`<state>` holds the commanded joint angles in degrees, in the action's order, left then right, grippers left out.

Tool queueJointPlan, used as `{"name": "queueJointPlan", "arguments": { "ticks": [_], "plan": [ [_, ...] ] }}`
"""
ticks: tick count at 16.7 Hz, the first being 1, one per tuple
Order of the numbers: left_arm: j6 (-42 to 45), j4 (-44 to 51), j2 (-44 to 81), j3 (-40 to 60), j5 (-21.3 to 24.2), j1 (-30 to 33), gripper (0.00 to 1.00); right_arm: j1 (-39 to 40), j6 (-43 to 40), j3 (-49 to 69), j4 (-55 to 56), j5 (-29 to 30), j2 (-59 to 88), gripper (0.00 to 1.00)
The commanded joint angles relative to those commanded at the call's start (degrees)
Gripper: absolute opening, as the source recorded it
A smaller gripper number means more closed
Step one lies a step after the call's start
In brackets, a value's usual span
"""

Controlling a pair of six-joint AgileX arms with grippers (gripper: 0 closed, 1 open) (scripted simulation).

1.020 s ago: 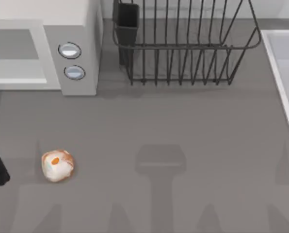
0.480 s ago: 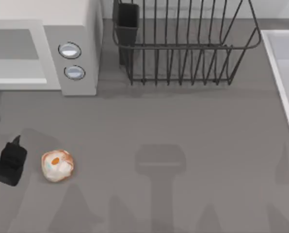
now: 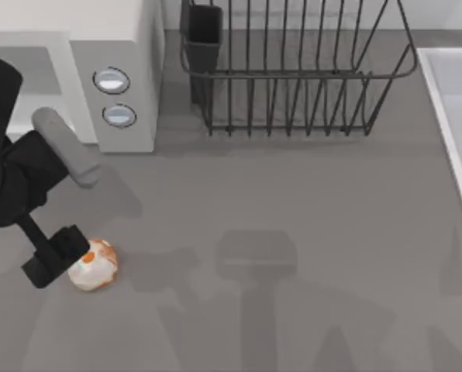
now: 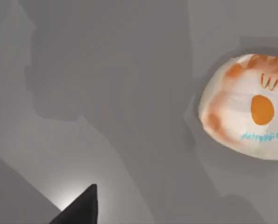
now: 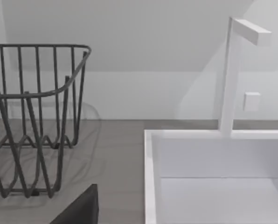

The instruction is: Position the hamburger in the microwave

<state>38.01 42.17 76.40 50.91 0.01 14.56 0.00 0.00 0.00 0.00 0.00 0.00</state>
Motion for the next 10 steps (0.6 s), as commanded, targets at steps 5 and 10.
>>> {"name": "queueJointPlan", "arguments": {
  "ticks": [5,10],
  "plan": [
    [9.0,10.0,18.3,12.0,0.0,3.4,1.0,0.0,0.0,0.0,0.0,0.0,0.0,1.0],
    [12.2,13.5,25.0,16.3,0.0,4.6,1.0,0.0,0.0,0.0,0.0,0.0,0.0,1.0]
  ]
}}
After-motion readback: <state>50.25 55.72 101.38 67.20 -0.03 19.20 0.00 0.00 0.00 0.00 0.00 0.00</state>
